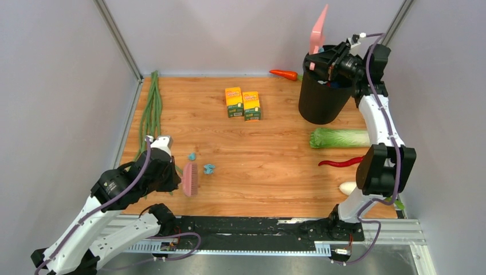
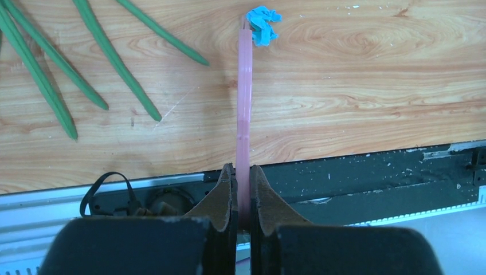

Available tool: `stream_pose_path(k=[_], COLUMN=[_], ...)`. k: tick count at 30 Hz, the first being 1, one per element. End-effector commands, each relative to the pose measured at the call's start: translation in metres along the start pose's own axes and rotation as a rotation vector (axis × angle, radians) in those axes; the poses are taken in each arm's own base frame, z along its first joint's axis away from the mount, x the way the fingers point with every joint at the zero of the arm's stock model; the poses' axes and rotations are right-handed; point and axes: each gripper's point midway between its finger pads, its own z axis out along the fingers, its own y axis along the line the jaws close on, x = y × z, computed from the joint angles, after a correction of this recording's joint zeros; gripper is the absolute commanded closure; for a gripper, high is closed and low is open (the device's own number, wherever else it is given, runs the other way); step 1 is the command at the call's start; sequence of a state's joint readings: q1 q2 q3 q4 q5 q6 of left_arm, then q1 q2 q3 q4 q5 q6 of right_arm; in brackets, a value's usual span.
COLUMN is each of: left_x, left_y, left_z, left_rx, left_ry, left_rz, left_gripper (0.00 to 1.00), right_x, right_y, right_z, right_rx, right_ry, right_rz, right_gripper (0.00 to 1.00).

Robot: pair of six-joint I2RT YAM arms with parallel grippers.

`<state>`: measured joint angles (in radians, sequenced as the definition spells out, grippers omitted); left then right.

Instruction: Sweep away the paper scraps from the table

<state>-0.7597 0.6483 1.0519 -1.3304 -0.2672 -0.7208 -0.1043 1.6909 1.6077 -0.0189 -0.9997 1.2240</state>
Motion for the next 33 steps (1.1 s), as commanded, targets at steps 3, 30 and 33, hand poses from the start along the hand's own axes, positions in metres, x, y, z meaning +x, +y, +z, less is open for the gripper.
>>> stream_pose_path(k=[3, 30, 33], left_x=[-0.001, -0.006, -0.010], left_y=[-0.002, -0.003, -0.006], left_z=[-0.001, -0.014, -0.014], left_rx=[0.024, 0.044, 0.051], left_ry=[-0.033, -0.057, -0.064], left_rz=[-0.051, -0.098, -0.099], left_gripper=[1.00, 1.00, 1.00], right_x=[0.004, -0.001, 0.002], right_y=[0.090, 0.127, 0.136], right_z=[-0.038, -0.077, -0.059], right_rx=[-0.405, -0.625, -0.454], right_ry=[-0.056, -0.103, -0.058], right_rz=[-0.001, 0.091, -0.042], right_gripper=[1.00, 1.00, 1.00])
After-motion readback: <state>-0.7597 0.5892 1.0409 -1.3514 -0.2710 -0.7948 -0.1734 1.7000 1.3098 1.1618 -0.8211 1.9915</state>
